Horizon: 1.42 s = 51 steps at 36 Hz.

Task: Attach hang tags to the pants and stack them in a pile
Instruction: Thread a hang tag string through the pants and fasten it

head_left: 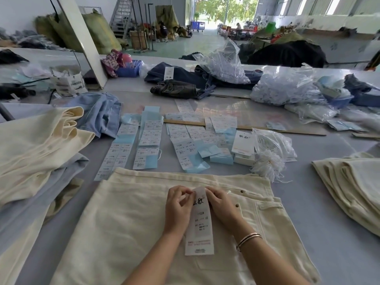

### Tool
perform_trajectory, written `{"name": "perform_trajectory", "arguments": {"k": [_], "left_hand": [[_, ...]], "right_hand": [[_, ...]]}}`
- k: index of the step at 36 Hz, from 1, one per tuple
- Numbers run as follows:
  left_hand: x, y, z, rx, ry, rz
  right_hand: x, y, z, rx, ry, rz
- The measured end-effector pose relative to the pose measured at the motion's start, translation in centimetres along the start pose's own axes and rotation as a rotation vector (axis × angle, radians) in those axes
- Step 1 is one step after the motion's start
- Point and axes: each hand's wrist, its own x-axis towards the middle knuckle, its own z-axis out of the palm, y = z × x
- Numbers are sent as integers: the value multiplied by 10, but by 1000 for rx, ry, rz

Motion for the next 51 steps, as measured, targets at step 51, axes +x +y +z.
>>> {"name": "perform_trajectory", "arguments": {"k": [51], "left_hand": [[-15, 64, 129, 268, -823, -38]], "right_hand": [[-105, 5, -117, -426, 638, 109]]}}
